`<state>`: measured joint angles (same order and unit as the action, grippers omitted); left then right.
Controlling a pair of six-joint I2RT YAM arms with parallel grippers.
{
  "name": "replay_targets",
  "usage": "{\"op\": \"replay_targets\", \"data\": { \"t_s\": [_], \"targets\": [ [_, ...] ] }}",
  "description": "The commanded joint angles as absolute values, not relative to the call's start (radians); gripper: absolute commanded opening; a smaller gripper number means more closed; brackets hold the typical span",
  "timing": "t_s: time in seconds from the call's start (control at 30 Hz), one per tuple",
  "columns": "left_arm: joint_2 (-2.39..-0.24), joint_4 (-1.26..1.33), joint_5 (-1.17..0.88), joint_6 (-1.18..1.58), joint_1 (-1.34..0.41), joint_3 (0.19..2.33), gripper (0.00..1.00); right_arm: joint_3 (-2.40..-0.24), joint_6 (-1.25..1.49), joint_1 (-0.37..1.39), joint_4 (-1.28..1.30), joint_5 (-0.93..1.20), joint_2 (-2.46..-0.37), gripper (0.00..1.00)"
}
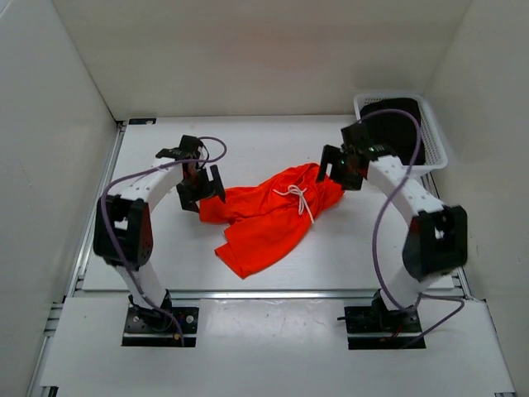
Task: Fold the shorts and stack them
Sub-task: Flatten the shorts out
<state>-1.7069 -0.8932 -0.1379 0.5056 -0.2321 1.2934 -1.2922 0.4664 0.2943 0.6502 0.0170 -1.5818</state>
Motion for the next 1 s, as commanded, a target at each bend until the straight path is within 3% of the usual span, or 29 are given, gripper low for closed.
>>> {"op": "replay_targets", "data": {
  "t_s": [0.0, 0.13, 0.27, 0.4, 0.47, 0.53, 0.57, 0.6, 0.7, 0.97],
  "targets": [
    [-1.8, -0.854, -0.083, 0.523, -0.21, 1.39, 0.97, -1.533, 0.391, 0.327, 0.685, -0.13, -1.759, 0.89],
    [-1.899, -0.854, -0.083, 0.541, -0.201, 1.474, 0.96, -1.73, 0.38, 0.327, 0.738, -0.143, -1.959, 0.89],
    [-1.999, -0.854, -0.101, 0.561, -0.18, 1.542, 0.96, -1.966, 0.39, 0.327, 0.787, -0.089, -2.165, 0.78],
    [-2.066, -0.854, -0.129, 0.561, -0.179, 1.565, 0.88, -2.028, 0.39, 0.348, 0.801, -0.048, -2.25, 0.69],
    [-2.094, -0.854, -0.166, 0.561, -0.179, 1.586, 0.75, -2.016, 0.39, 0.359, 0.775, -0.02, -2.261, 0.55],
    [-2.103, -0.854, -0.193, 0.542, -0.179, 1.595, 0.52, -2.016, 0.39, 0.359, 0.761, 0.029, -2.272, 0.44],
    [-2.118, -0.854, -0.221, 0.541, -0.179, 1.595, 0.22, -2.028, 0.39, 0.359, 0.761, 0.049, -2.282, 0.37],
    [-2.129, -0.864, -0.233, 0.528, -0.179, 1.612, 0.1, -2.028, 0.39, 0.359, 0.761, 0.063, -2.283, 0.22],
    [-2.129, -0.887, -0.265, 0.515, -0.179, 1.664, 0.1, -2.037, 0.4, 0.359, 0.761, 0.072, -2.243, 0.0],
    [-1.924, -0.98, -0.265, 0.506, -0.115, 1.824, 0.1, -2.019, 0.391, 0.359, 0.721, 0.038, -1.942, 0.0]
  ]
}}
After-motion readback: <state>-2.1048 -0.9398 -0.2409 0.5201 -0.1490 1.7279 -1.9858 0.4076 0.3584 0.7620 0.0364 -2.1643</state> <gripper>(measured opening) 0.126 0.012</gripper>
